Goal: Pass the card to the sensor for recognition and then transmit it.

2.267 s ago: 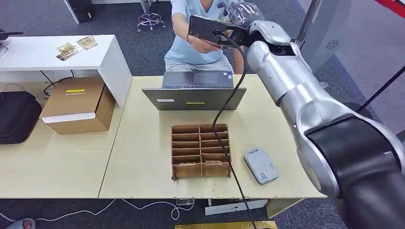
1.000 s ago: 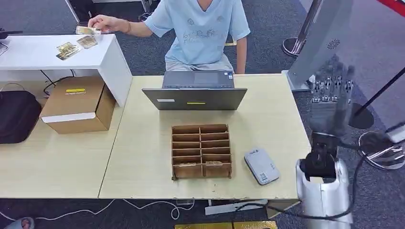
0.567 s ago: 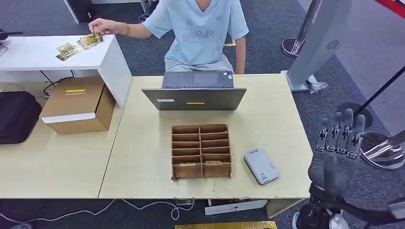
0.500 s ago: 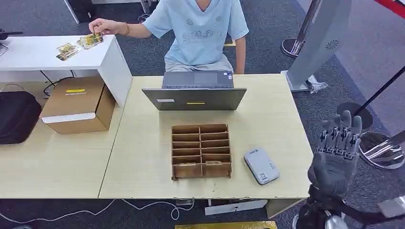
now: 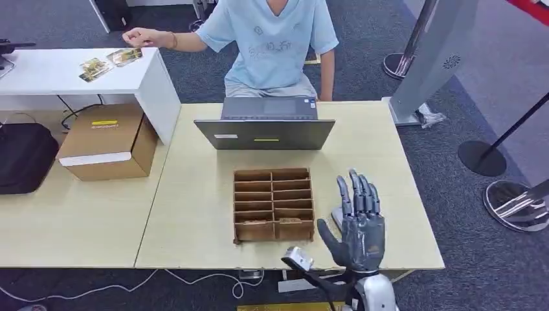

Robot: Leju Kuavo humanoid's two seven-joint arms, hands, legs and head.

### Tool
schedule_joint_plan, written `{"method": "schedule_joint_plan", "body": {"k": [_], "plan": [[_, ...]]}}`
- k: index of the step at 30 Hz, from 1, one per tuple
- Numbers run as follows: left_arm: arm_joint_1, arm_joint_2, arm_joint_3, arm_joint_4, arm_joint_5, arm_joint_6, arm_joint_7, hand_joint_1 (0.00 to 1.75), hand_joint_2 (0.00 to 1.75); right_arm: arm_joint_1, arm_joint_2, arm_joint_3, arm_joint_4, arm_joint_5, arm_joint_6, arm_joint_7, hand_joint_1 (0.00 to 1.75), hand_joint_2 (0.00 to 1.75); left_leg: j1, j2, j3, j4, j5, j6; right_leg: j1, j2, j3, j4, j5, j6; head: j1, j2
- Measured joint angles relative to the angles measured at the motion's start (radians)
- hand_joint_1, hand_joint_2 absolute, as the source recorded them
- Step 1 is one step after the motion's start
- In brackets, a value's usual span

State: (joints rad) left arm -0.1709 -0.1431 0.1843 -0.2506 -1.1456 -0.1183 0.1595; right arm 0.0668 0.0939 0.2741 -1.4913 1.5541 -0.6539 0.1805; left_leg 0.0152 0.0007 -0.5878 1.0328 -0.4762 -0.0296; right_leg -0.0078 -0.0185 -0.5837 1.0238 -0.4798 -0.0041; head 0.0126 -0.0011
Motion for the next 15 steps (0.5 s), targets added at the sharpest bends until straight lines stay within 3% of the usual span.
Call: {"method": "schedule_joint_plan", "body": {"k": [3,9,15], "plan": [[-0.021,-0.004,0.000,-0.008,0.010,0.004,-0.002,0.00,0.00,-0.019,-0.024,0.065,0.026,0.016,0.034,0.112,0.00,1.75,0.000,0.003,0.001,0.000,0.000,0.000,0.000,0.003,0.000,0.000,0.001,0.000,0.000,0.000],[-0.020,-0.005,0.000,-0.011,-0.002,0.022,-0.002,0.00,0.00,-0.042,-0.050,0.149,0.050,0.018,0.192,0.175,0.00,1.75,0.000,0.002,0.001,0.000,0.000,0.000,0.000,0.004,-0.001,0.000,0.001,0.000,0.000,0.000],[-0.019,-0.006,0.000,-0.012,0.002,0.029,-0.002,0.00,0.00,-0.053,-0.068,0.185,0.050,0.018,0.274,0.197,0.00,1.75,0.000,0.003,0.001,0.000,0.000,0.000,0.000,0.004,-0.002,0.000,0.001,0.000,0.000,0.000]]}}
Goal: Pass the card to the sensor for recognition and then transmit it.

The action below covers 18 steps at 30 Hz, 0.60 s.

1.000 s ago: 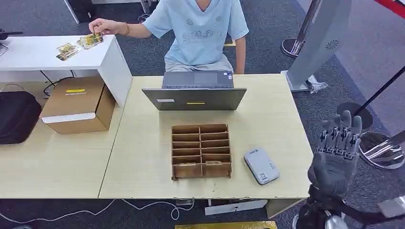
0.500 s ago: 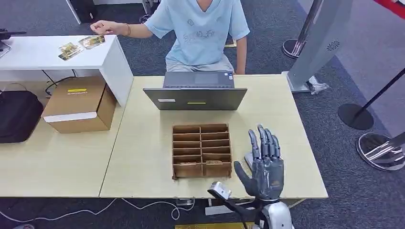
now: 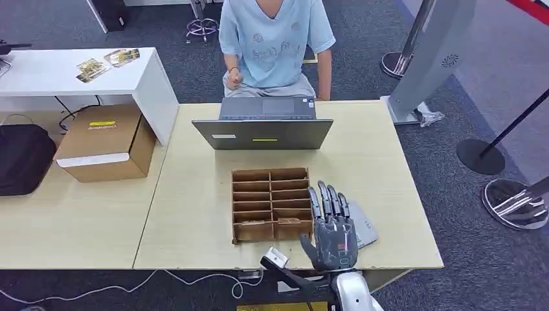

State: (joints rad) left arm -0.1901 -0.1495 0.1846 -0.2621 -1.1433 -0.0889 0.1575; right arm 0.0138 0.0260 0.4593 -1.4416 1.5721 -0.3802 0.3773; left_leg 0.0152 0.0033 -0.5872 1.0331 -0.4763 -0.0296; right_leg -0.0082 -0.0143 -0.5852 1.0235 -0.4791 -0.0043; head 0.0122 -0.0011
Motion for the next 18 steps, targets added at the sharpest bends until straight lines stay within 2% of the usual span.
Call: {"method": "schedule_joint_plan", "body": {"k": [3,5,8,18], "plan": [[0.001,0.000,0.002,-0.003,0.004,0.001,0.000,0.00,0.00,-0.005,-0.003,0.012,-0.002,0.000,0.071,0.000,0.00,1.75,0.000,0.000,0.000,0.000,0.000,0.000,0.000,0.000,0.000,0.000,0.000,0.000,0.000,0.000],[0.001,0.000,0.002,-0.004,0.006,0.002,0.000,0.00,0.00,-0.008,-0.003,0.016,-0.002,0.000,0.090,-0.001,0.00,1.75,0.000,0.000,0.000,0.000,0.000,0.000,0.000,0.000,0.000,0.000,0.000,0.000,0.000,0.000],[0.001,0.000,0.003,-0.005,0.007,0.002,0.000,0.00,0.00,-0.010,-0.003,0.021,-0.003,0.000,0.101,-0.005,0.00,1.75,0.000,0.000,0.000,0.000,0.000,0.000,0.000,0.000,0.000,0.000,0.000,0.000,0.000,0.000],[0.002,0.000,0.027,-0.005,0.042,0.006,-0.002,0.00,0.00,-0.025,-0.001,0.030,0.005,0.000,0.099,-0.085,0.00,1.75,0.000,0.000,0.000,0.000,0.000,0.000,0.000,0.000,0.000,0.000,0.000,0.000,0.000,0.000]]}}
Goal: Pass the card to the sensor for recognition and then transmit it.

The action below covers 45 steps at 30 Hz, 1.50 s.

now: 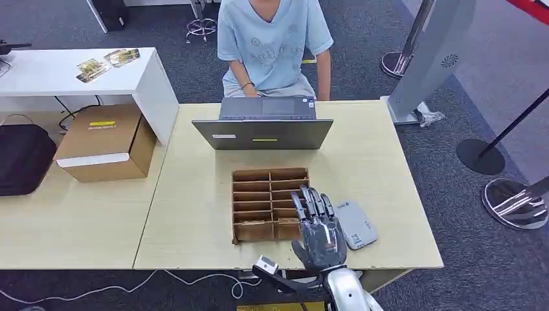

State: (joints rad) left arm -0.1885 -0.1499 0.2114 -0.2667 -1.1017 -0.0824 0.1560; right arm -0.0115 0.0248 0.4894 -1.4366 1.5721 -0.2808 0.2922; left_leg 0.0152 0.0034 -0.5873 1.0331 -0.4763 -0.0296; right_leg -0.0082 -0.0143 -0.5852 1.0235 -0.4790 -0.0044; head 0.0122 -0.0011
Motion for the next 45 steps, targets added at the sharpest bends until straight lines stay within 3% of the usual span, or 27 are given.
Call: {"method": "schedule_joint_plan", "body": {"k": [9,27,45], "plan": [[0.001,-0.010,0.025,0.000,0.020,0.014,-0.003,0.00,0.00,-0.004,0.006,0.002,0.031,-0.001,0.018,-0.008,0.00,1.75,0.000,0.000,0.000,0.000,0.000,0.000,0.000,0.000,0.000,0.000,0.000,0.000,0.000,0.000],[-0.001,-0.041,0.027,-0.008,0.050,0.026,0.014,0.00,0.00,0.063,0.006,-0.021,-0.007,0.000,0.060,0.081,0.00,1.75,0.000,0.000,0.000,0.000,0.000,0.000,0.000,0.000,0.000,0.000,0.000,0.000,0.000,0.000],[0.003,-0.061,0.125,-0.008,0.210,0.099,0.000,0.00,0.00,0.039,0.030,-0.021,0.022,0.000,0.040,0.036,0.00,1.75,0.000,0.000,0.000,0.000,0.000,0.000,0.000,0.000,0.000,0.000,0.000,0.000,0.000,0.000]]}}
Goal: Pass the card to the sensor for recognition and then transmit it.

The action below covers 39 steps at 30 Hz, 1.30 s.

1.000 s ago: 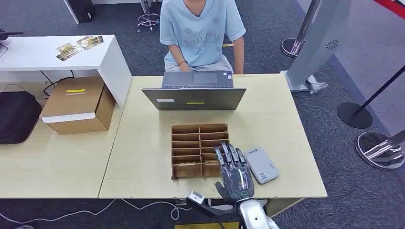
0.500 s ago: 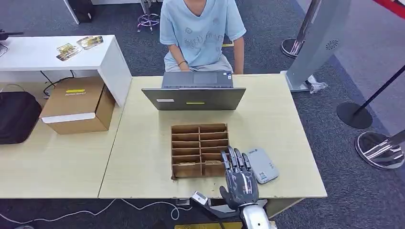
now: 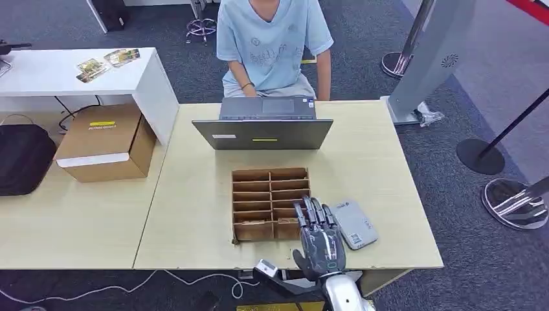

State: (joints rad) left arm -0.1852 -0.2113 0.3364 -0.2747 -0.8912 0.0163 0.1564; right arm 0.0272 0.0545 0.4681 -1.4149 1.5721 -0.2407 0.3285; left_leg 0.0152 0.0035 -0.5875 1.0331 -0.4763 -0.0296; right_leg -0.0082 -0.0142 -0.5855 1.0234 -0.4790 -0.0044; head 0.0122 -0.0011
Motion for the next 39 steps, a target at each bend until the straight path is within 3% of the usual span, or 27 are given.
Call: {"method": "schedule_joint_plan", "body": {"k": [24,31,34,39], "plan": [[0.005,-0.016,0.053,0.000,0.055,0.019,-0.016,0.00,0.00,-0.008,0.020,-0.008,0.031,0.000,-0.008,-0.022,0.00,1.75,0.000,0.000,0.000,0.000,0.000,0.000,0.000,0.000,0.000,0.000,0.000,0.000,0.000,0.000],[0.008,-0.023,0.079,0.000,0.141,0.042,-0.037,0.00,0.00,-0.012,0.030,-0.022,0.044,0.000,-0.008,-0.027,0.00,1.75,0.000,0.000,0.000,0.000,0.000,0.000,0.000,0.000,0.000,0.000,0.000,0.000,0.000,0.000],[0.009,-0.031,0.096,0.000,0.175,0.050,-0.045,0.00,0.00,-0.019,0.034,-0.031,0.055,0.000,-0.010,-0.029,0.14,1.75,0.000,0.000,0.000,0.000,0.000,0.000,0.000,0.000,0.000,0.000,0.000,0.000,0.000,0.000],[0.010,-0.042,0.127,0.000,0.240,0.066,-0.062,0.00,0.00,-0.032,0.043,-0.047,0.068,0.000,-0.020,-0.036,0.16,1.75,0.000,0.000,0.000,0.000,0.000,0.000,0.000,0.000,0.000,0.000,0.000,0.000,0.000,0.000]]}}
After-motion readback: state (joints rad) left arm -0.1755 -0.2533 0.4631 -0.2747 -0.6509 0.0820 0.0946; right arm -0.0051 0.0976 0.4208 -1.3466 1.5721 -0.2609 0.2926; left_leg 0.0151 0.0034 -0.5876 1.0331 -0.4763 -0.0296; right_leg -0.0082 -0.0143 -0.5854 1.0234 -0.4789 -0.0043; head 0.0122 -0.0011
